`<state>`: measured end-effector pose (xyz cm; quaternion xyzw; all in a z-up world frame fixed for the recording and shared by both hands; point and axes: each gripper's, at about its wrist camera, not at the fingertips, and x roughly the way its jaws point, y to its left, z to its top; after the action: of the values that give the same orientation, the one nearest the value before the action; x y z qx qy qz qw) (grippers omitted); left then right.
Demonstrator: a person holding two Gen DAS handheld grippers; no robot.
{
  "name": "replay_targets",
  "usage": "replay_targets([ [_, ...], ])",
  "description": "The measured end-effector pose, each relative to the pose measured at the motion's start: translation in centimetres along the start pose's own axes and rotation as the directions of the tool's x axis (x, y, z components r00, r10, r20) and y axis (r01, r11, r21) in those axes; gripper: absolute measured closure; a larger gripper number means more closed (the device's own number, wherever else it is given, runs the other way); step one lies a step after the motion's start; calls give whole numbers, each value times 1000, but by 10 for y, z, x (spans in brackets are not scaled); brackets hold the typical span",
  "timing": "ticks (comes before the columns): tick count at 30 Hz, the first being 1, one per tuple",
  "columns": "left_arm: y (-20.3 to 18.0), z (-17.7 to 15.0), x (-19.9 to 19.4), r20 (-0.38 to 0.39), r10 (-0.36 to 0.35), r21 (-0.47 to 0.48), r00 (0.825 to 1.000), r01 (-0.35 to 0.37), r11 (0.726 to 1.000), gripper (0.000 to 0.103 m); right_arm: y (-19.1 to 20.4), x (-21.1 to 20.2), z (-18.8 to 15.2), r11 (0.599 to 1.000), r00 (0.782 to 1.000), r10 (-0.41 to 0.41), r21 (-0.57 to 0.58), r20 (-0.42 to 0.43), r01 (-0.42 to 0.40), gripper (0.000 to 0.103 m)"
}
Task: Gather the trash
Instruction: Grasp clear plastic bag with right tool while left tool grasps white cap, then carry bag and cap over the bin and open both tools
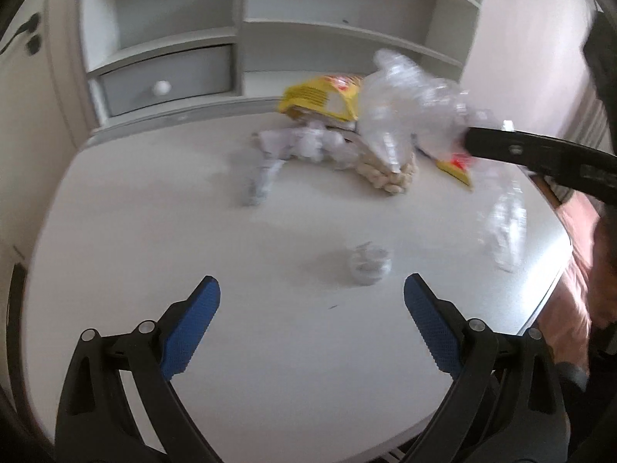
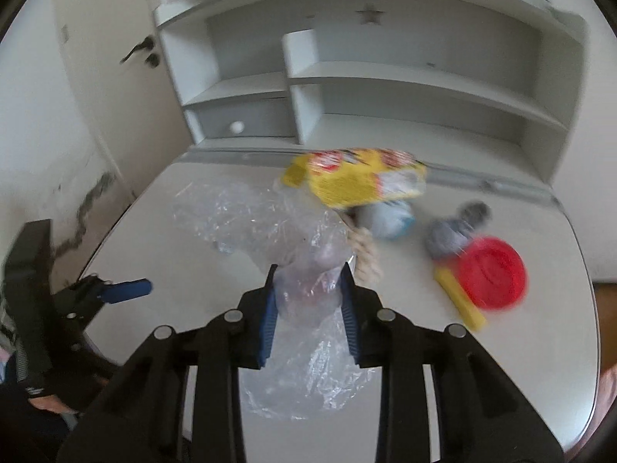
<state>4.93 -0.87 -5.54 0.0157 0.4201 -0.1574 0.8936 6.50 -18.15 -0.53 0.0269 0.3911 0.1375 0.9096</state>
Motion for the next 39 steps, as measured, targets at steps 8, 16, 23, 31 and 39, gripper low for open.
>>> replay_targets([
  [8,-28,5,33,-45,79,81,996,-75,994,10,-60,-40,-43,987,997,-72,148,4,71,73],
  [16,-43,13,46,-48,90,122,995,-83,989,70,-108,-68,-76,960,990,-140,246,2,135,73],
  [23,-102,23,37,-24,-22,200,999,27,979,73,-167,-118,-120,886,963,-269,394,6,245,73],
  [31,-259,19,32,-55,-301,401,952,297,867,73,-247,-195,-225,665,877,-472,615,-92,423,73],
  [39,-424,-39,40,-243,-521,541,818,560,627,73,-302,-244,-345,394,776,-570,738,-271,547,73],
])
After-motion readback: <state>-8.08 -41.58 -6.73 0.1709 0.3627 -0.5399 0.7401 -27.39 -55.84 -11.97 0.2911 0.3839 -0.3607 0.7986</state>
